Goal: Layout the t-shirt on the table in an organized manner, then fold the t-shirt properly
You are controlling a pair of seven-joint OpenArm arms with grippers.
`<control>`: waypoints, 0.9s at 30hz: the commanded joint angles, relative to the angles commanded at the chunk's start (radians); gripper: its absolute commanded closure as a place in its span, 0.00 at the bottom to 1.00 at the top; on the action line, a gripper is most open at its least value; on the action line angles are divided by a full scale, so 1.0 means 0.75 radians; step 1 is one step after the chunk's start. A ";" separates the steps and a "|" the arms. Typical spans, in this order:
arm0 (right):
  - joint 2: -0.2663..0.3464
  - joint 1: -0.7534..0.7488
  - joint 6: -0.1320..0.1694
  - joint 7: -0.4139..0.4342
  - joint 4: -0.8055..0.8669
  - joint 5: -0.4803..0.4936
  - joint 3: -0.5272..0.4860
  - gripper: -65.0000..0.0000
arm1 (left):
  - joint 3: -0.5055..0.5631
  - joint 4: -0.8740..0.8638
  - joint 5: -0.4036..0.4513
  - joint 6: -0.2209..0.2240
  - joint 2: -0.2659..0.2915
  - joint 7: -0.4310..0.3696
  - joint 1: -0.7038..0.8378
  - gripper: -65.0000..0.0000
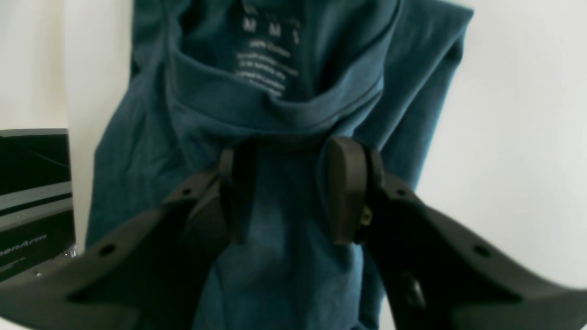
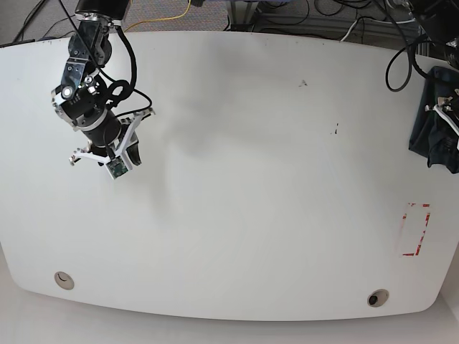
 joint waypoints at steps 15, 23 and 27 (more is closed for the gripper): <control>-0.057 0.090 0.000 0.123 -0.008 -0.020 -0.037 0.86 | 0.200 0.556 0.010 0.000 0.209 -0.029 -0.002 0.63; -0.117 0.041 -0.048 0.577 -0.096 -0.286 -0.162 0.86 | 0.423 0.665 0.143 0.185 0.409 -0.393 0.010 0.63; -0.139 0.016 -0.128 0.779 -0.176 -0.327 -0.160 0.86 | 0.471 0.659 0.209 0.267 0.481 -0.638 0.051 0.63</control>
